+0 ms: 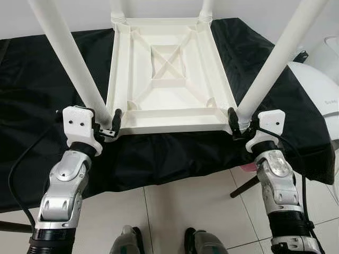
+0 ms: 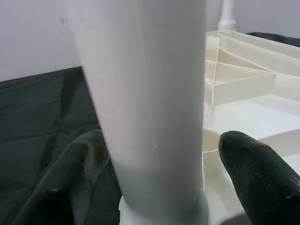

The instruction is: Building children table

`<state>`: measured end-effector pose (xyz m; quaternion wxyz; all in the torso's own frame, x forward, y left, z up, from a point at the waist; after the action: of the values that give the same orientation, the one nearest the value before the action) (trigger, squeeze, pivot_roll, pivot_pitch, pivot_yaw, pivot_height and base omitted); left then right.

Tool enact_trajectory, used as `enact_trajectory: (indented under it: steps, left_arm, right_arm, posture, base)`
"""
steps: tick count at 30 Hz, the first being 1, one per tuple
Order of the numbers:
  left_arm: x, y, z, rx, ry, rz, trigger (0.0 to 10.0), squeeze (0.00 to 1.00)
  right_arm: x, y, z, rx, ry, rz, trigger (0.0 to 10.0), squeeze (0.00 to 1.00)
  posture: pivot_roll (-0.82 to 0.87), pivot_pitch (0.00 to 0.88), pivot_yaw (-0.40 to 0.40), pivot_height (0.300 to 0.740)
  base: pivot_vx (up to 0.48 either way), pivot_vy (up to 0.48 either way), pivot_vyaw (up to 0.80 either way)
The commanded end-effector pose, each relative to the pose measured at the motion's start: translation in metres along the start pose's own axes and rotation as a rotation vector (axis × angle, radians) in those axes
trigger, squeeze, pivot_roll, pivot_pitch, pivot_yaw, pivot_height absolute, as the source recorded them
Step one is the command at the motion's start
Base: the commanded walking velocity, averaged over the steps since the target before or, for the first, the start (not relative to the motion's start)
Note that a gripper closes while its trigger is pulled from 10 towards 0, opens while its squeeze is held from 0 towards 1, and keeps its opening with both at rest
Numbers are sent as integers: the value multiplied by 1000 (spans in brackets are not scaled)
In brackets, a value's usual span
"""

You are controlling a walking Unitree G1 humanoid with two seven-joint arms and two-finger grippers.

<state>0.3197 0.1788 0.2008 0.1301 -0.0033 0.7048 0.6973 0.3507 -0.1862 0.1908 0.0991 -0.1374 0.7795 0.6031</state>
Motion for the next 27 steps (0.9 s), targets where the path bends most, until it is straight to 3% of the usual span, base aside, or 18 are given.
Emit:
enact_trajectory:
  steps: [1,27]
  left_arm:
    - [-2,-3,0,-15,-15,27,10000,0]
    - [-5,-3,8,-27,26,25,10000,0]
  right_arm:
    - [0,-2,-2,-11,-9,1,10000,0]
    - [-5,3,-1,-11,11,-34,10000,0]
  posture:
    - [-53,233,28,740]
    - [-54,237,17,740]
  base:
    - [0,0,0]
    - [0,0,0]
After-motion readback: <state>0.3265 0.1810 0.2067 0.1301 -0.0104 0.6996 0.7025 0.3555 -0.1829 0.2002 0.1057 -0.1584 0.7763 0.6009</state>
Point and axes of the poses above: a point about 5 cm out from each wrist's last joint towards the gripper, its own x axis pointing back from the gripper into the wrist, its own y axis along the axis of the wrist's last joint, z = x × y, the point moved 4 cm from there along -x, pointing out of the wrist towards the gripper, and after that the axes turned 11 degrees about x, right-handed, at the moved point
